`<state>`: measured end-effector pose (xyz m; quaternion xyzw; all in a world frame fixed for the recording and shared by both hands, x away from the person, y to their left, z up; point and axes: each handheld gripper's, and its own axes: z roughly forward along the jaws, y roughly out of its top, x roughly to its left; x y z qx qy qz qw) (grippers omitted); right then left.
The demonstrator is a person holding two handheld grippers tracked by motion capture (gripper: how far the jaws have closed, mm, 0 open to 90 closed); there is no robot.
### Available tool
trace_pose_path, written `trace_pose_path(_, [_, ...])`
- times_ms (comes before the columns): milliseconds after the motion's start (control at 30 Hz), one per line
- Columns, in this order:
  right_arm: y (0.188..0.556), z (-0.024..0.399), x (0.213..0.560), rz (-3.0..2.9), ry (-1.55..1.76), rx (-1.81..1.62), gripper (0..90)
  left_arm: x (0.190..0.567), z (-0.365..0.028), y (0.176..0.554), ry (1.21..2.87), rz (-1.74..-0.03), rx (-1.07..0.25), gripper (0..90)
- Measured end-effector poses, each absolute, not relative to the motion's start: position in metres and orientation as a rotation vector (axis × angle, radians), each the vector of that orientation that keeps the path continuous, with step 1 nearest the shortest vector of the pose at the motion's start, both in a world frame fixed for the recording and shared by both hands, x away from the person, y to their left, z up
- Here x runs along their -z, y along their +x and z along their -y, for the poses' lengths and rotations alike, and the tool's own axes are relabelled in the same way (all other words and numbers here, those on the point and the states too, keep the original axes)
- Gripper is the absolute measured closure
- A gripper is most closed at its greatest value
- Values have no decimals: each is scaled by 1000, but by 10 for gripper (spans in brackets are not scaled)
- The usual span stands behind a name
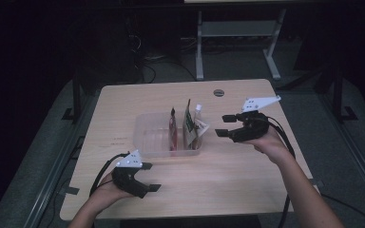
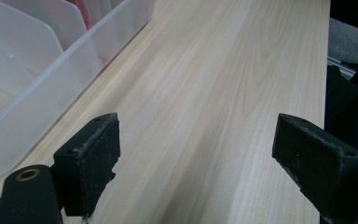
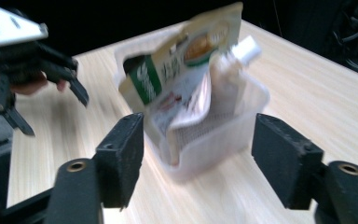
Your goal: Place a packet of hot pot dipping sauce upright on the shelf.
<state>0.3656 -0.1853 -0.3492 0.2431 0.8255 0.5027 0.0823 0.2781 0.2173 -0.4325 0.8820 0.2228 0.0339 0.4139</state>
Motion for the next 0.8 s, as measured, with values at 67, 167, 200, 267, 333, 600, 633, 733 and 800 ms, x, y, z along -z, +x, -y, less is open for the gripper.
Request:
trace_pose_path(67, [360, 189, 353, -2466, 741, -1501, 331, 432, -217, 277, 2219, -557, -90, 147])
trace_pose_path(167, [352, 193, 360, -2467, 754, -1465, 322, 432, -218, 276, 2224, -556, -89, 147])
trace_pose_path(200, [348, 195, 364, -2472, 770, -1458, 320, 432, -218, 275, 2226, -554, -90, 146])
trace_pose_path(267, [344, 197, 369, -2479, 775, -1441, 316, 432, -219, 275, 2231, -547, -99, 146])
trace_pose_path(333, [339, 200, 374, -2483, 777, -1423, 313, 431, -220, 274, 2232, -550, -103, 146])
trace_pose_path(600, [323, 211, 393, -2488, 810, -1371, 300, 432, -223, 273, 2253, -554, -110, 146])
trace_pose_path(633, [321, 213, 396, -2489, 812, -1359, 292, 433, -223, 273, 2257, -555, -105, 145])
trace_pose_path(733, [316, 216, 402, -2485, 836, -1342, 276, 434, -224, 272, 2274, -552, -112, 141])
trace_pose_path(800, [312, 219, 406, -2490, 839, -1325, 273, 435, -225, 271, 2285, -554, -113, 141])
